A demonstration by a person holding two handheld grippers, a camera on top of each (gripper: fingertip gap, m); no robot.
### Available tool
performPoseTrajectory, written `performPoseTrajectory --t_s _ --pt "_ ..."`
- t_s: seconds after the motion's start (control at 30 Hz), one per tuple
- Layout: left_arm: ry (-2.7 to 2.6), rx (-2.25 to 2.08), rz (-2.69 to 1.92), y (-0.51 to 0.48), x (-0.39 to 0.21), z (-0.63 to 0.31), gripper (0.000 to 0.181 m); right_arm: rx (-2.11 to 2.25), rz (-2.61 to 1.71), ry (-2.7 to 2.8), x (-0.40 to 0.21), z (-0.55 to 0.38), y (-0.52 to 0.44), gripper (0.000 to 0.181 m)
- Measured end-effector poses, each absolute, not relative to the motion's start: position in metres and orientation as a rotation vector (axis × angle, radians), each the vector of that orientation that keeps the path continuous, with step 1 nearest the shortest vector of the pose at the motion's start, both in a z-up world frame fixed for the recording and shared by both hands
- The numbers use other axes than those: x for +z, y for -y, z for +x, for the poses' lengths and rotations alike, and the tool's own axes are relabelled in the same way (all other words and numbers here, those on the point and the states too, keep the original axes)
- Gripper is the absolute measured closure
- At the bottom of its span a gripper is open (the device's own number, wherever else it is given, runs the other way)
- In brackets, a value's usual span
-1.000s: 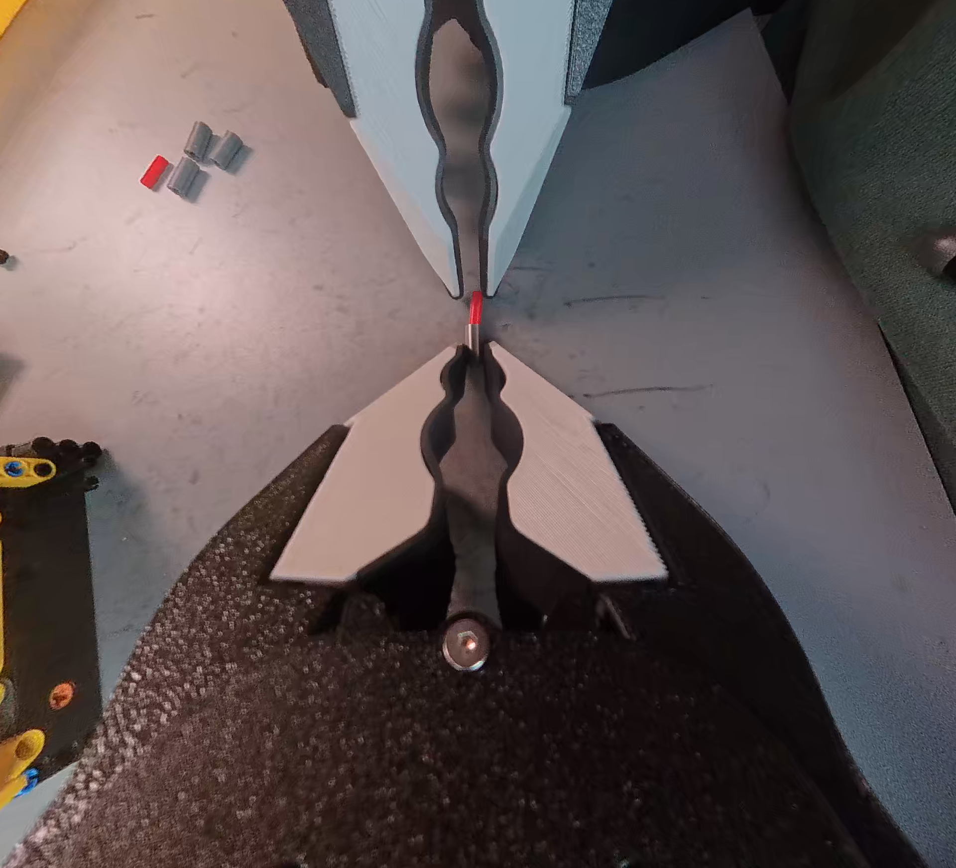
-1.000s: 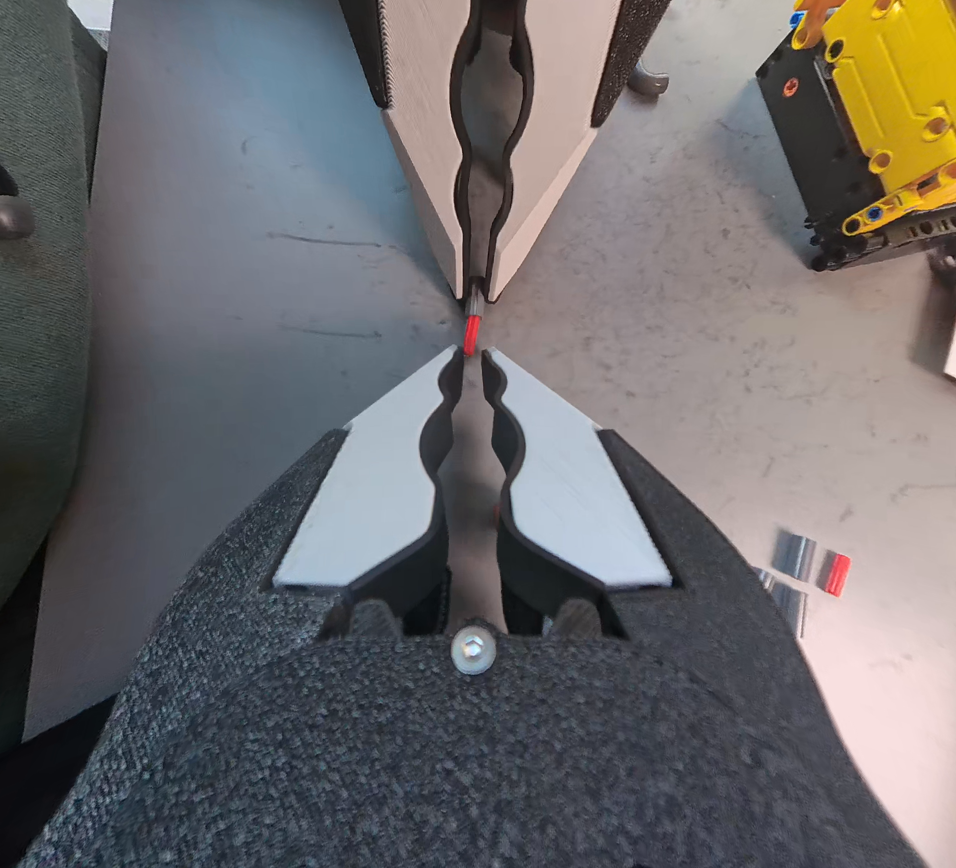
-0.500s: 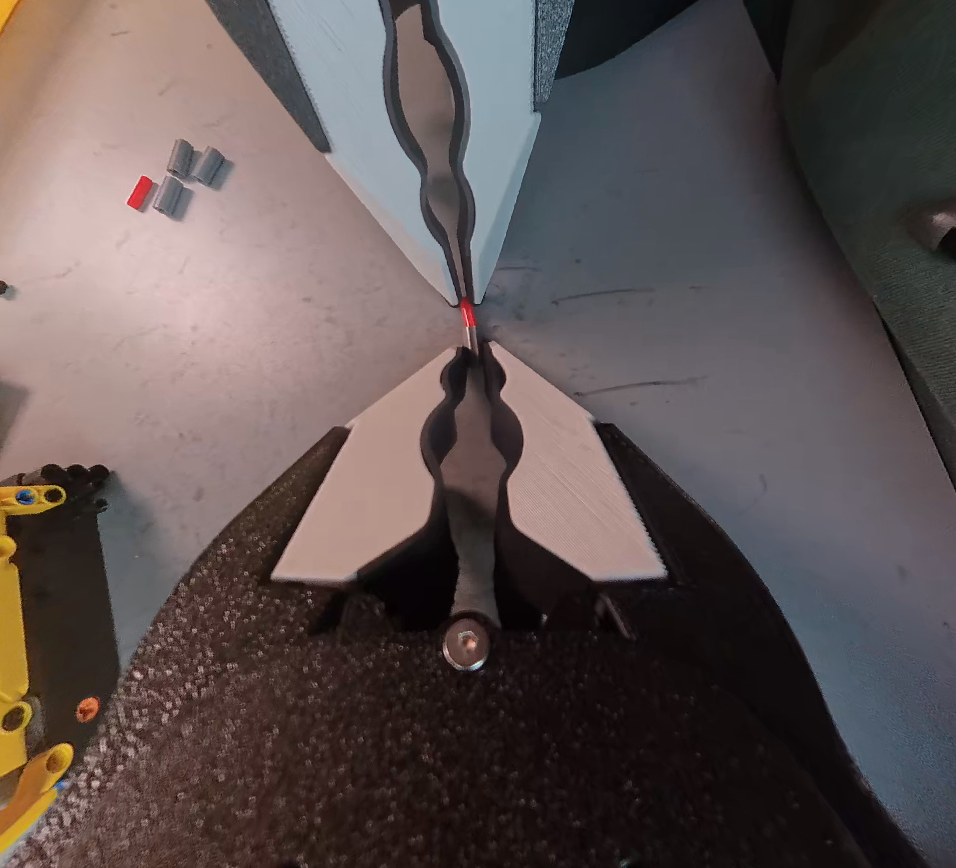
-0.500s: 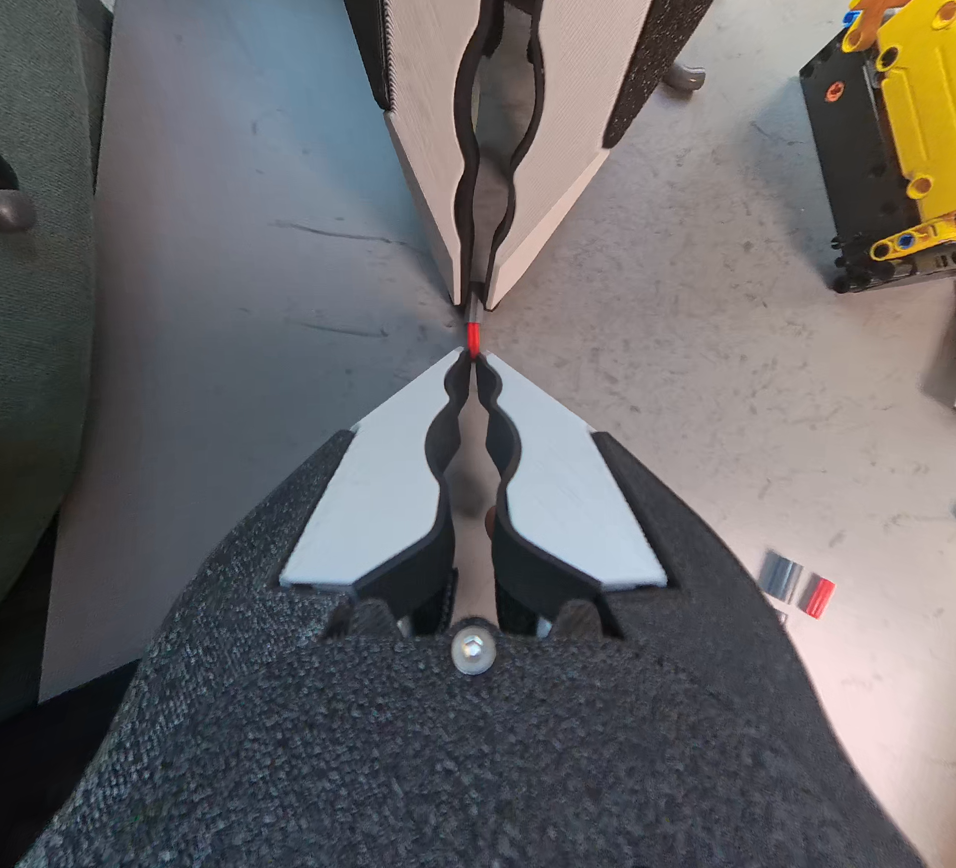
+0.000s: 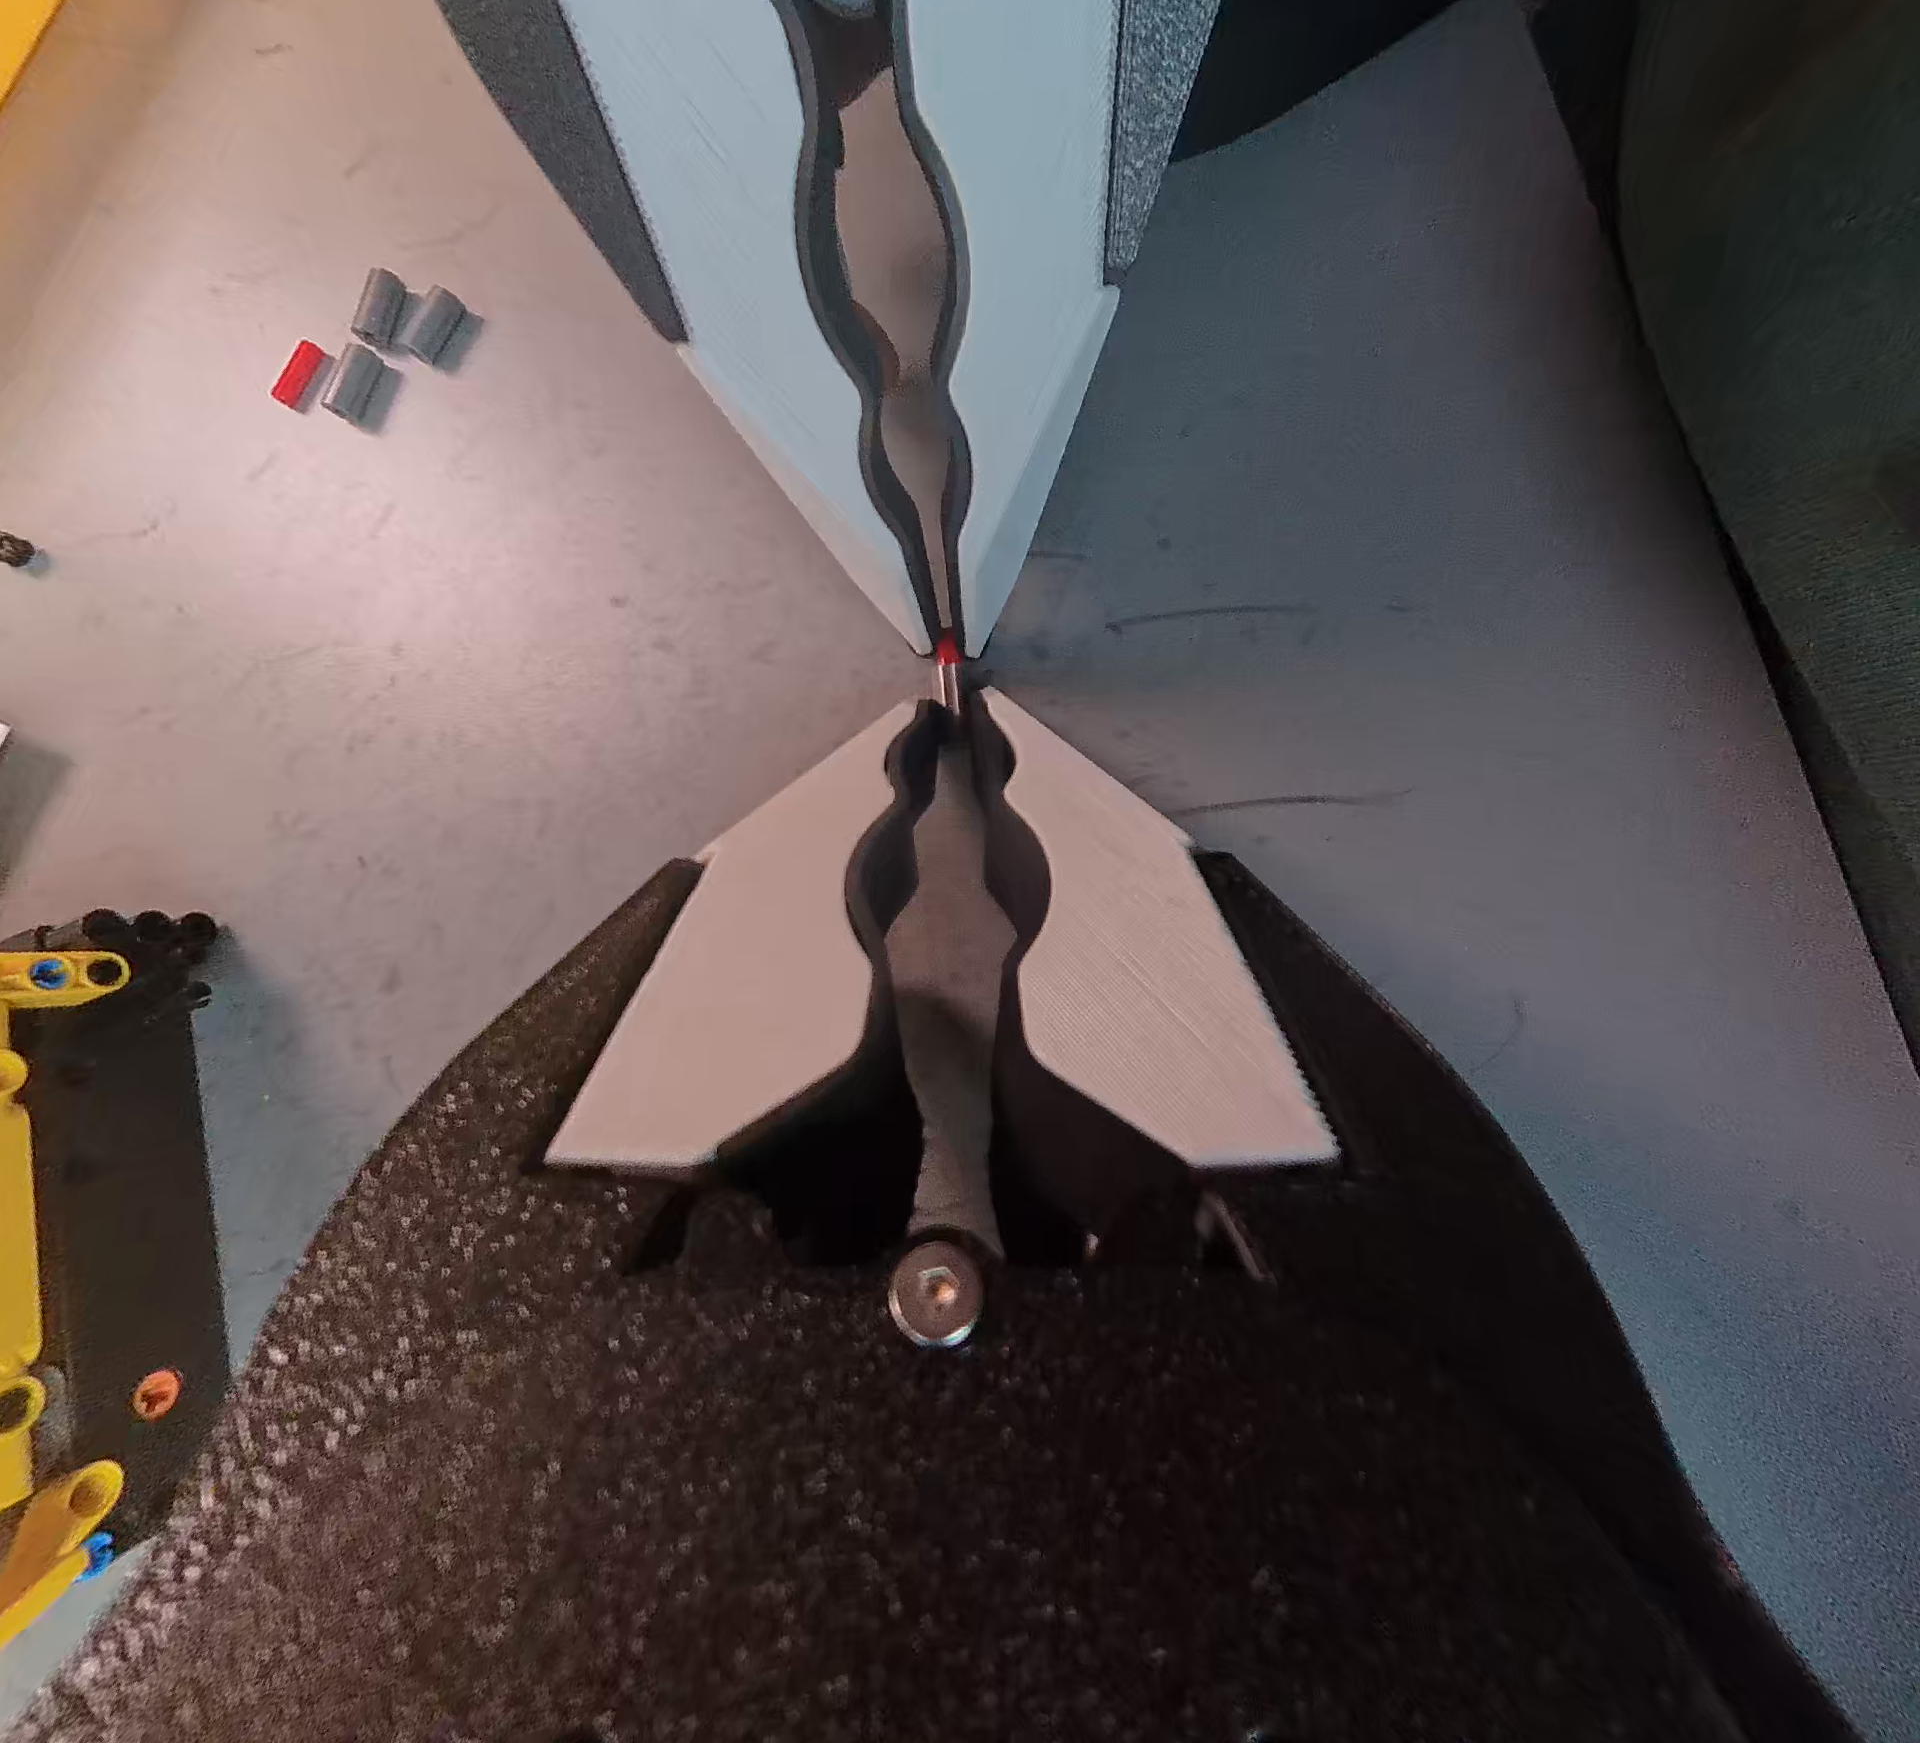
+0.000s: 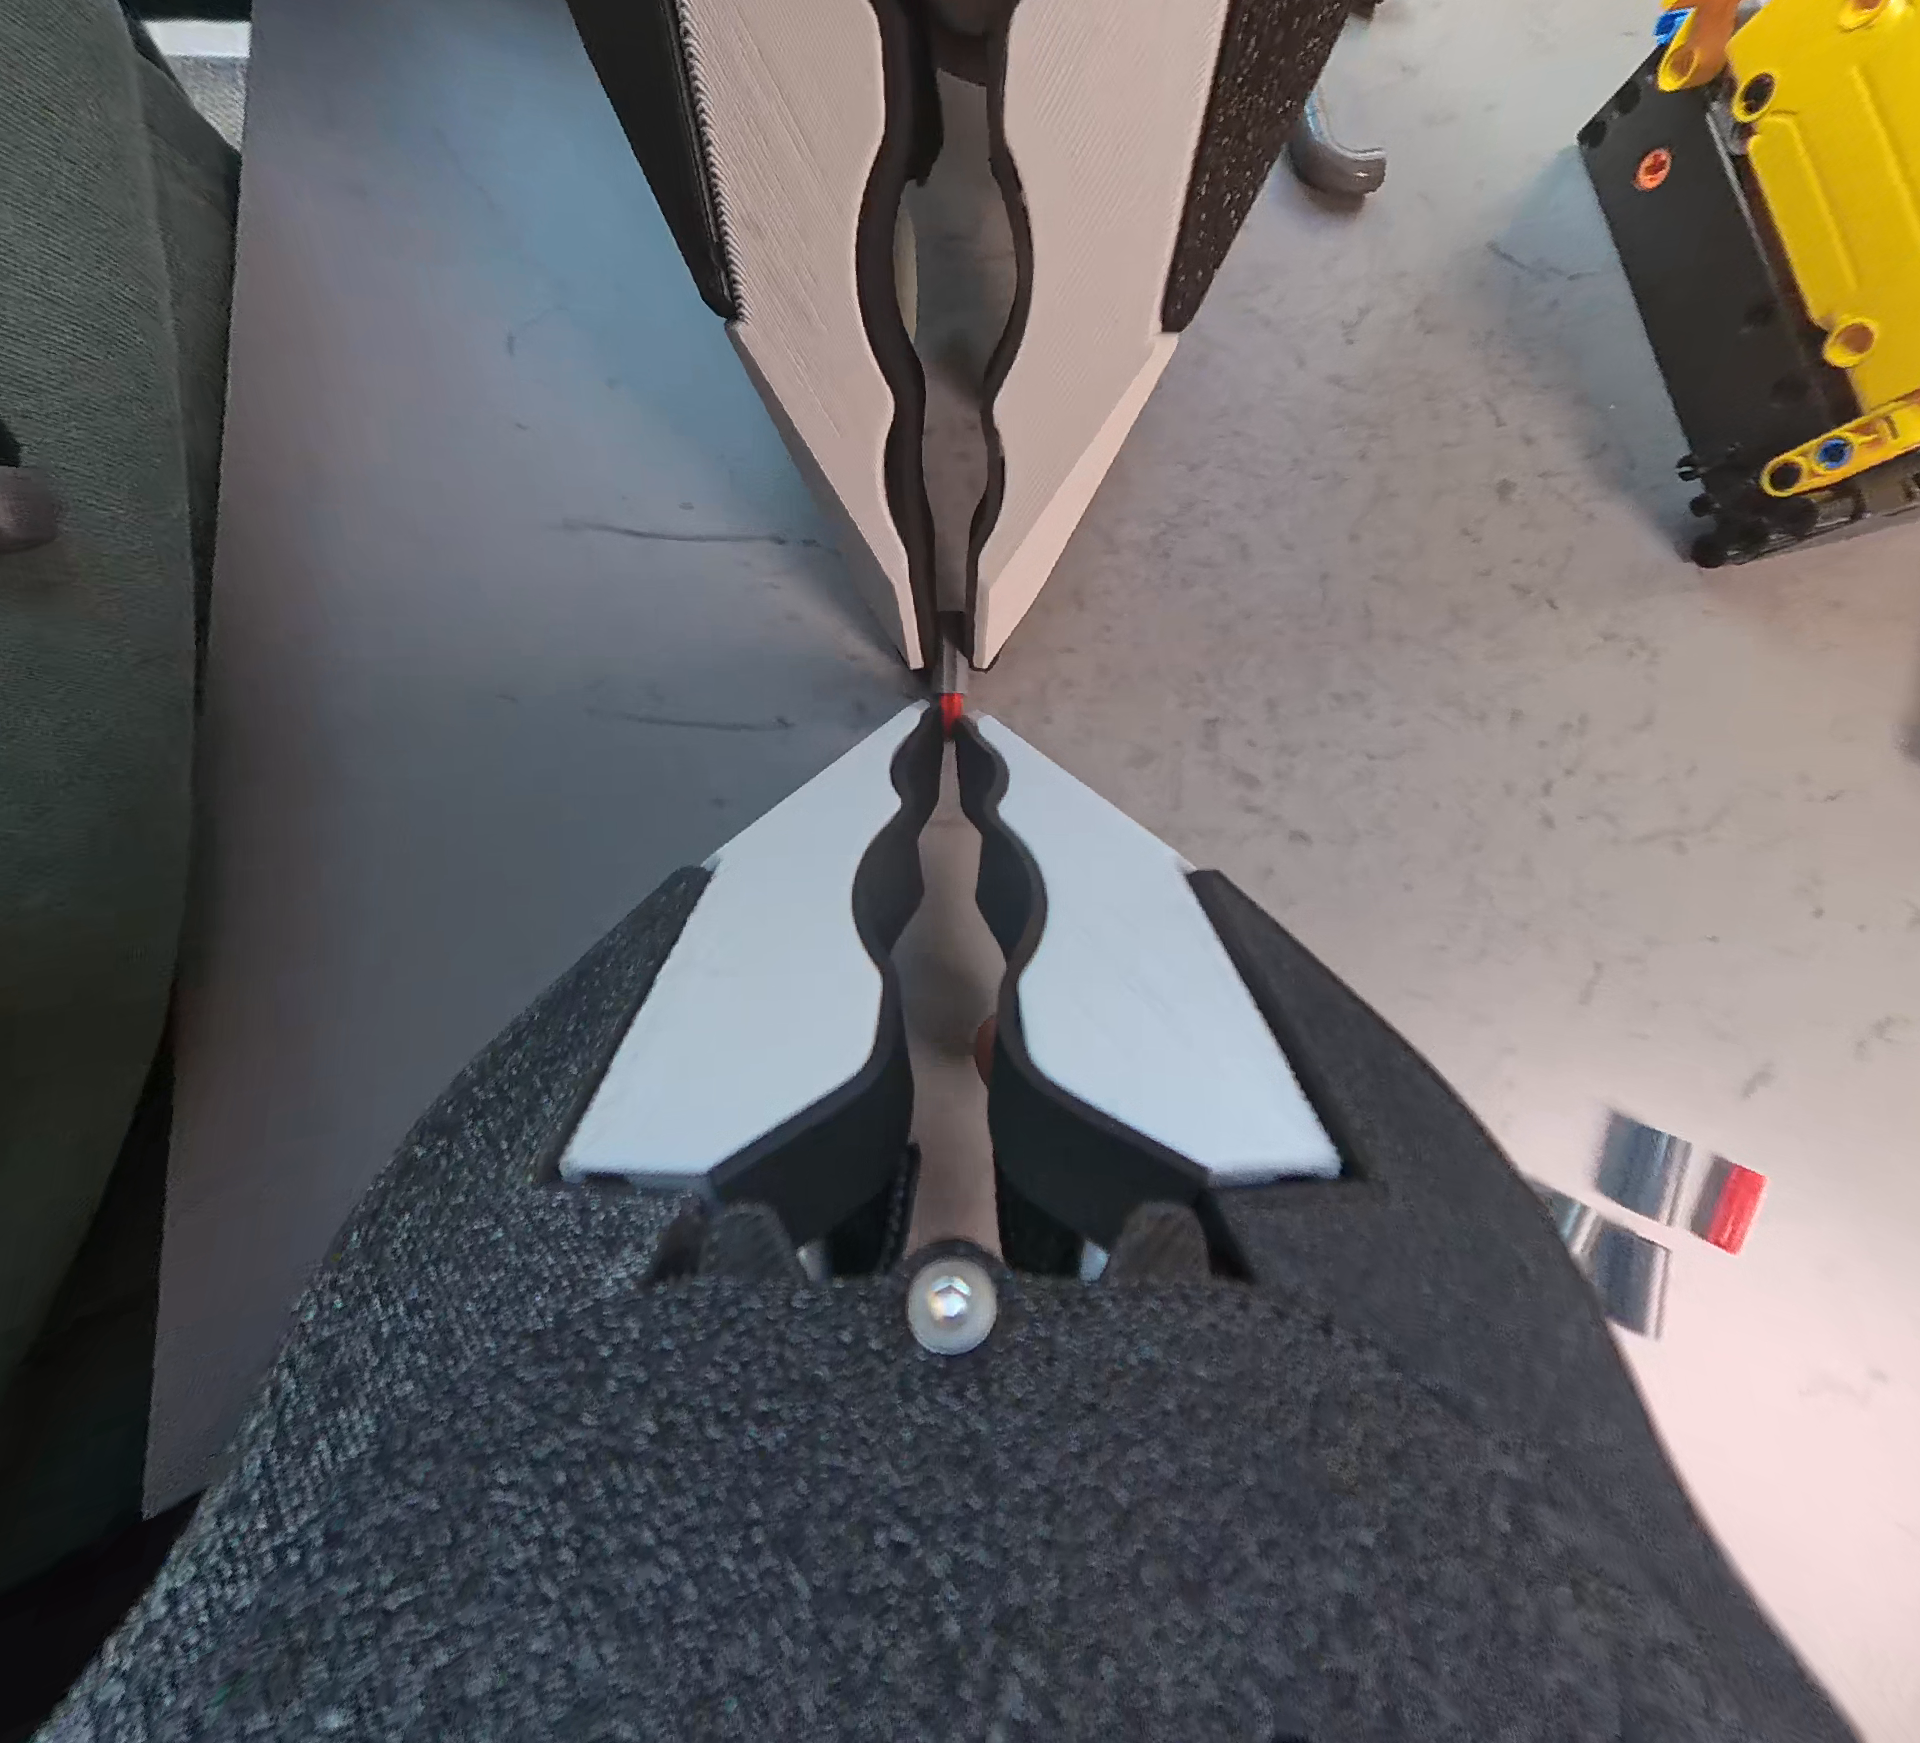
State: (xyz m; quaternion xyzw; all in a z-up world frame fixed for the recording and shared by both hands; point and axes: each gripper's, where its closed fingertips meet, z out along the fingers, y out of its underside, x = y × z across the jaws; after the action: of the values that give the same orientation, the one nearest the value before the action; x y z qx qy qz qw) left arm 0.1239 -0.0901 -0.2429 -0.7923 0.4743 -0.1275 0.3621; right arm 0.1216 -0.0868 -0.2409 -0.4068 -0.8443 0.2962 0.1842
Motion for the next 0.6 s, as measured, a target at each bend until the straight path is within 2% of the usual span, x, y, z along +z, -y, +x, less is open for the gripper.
performPoseTrajectory --t_s 0.33,0.6 --pt "-1.218 -0.352 -2.063 0.0943 -0.2432 0.1215 0.176 0.762 -1.106 2.298 -0.2406 0.1242 0.086 0.176" --pt "-1.201 -0.405 -2.075 0.0953 -0.2432 0.1229 0.177 0.784 -1.105 2.344 -0.241 0.1221 0.0903 0.18"
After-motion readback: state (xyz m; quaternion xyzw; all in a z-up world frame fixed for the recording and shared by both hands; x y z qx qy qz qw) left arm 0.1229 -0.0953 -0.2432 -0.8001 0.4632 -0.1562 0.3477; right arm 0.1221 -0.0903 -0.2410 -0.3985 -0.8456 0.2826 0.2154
